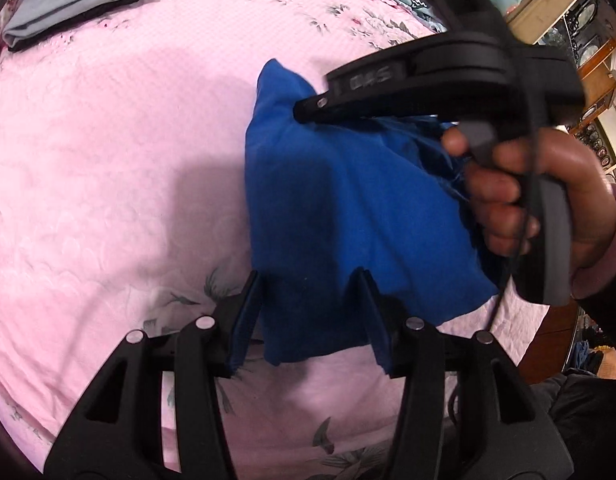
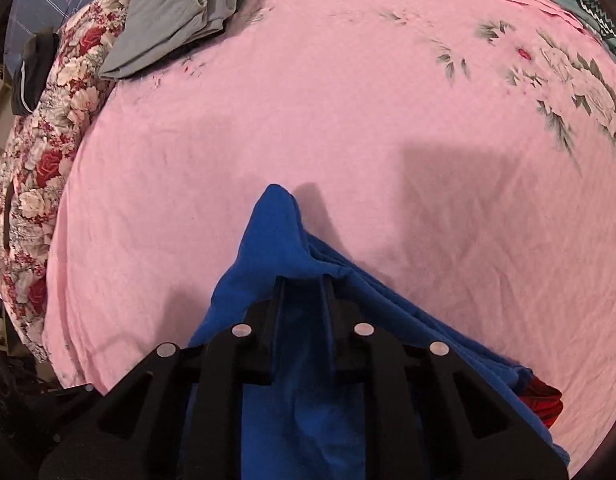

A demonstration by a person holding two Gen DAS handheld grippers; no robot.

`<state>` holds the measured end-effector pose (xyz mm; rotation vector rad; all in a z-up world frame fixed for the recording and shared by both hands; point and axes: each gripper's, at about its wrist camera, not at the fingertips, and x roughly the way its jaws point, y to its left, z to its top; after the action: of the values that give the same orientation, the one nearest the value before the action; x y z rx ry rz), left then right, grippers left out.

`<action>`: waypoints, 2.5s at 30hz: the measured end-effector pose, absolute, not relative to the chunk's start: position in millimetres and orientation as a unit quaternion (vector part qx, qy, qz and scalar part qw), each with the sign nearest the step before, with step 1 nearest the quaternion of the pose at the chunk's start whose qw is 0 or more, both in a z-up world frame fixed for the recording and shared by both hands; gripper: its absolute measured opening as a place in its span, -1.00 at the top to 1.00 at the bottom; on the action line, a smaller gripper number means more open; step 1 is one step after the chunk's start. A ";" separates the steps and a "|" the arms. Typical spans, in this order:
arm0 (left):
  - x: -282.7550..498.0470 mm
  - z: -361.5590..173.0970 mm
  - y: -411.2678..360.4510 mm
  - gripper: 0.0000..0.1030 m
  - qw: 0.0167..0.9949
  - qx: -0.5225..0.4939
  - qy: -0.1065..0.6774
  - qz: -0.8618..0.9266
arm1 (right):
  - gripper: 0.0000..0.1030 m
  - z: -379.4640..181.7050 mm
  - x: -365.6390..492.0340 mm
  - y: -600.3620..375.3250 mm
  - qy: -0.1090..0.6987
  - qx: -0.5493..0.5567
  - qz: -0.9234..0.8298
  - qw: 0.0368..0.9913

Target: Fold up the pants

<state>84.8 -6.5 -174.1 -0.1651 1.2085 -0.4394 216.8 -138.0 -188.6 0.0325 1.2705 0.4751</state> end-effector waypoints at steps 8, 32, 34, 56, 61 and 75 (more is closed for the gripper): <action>76.9 -158.9 3.9 -0.03 0.805 -0.073 0.555 -0.198 | 0.46 -96.2 138.5 -209.0 0.491 0.070 0.260 0.829; 84.9 -119.1 -39.6 -0.14 0.823 -0.043 0.524 -0.214 | 0.19 -118.8 62.3 -280.0 0.483 0.155 0.258 0.823; 87.3 -114.3 -55.2 -0.17 0.827 -0.033 0.514 -0.227 | 0.19 -116.2 77.0 -279.7 0.470 0.164 0.261 0.827; 81.2 -112.9 -78.8 -0.29 0.834 -0.029 0.516 -0.194 | 0.45 -121.2 86.3 -294.5 0.490 0.136 0.285 0.813; 84.7 -143.1 -85.4 -0.30 0.818 -0.008 0.544 -0.186 | 0.48 -167.5 57.8 -289.3 0.552 0.091 0.279 0.780; 124.7 -101.7 -18.5 -0.55 0.843 -0.155 0.506 -0.094 | 0.00 -131.3 46.0 -339.3 0.499 0.179 0.270 0.804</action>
<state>124.7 -18.5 -101.7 -0.3268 1.0685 -0.1978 46.0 -339.3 -131.3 0.3840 1.0691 0.5788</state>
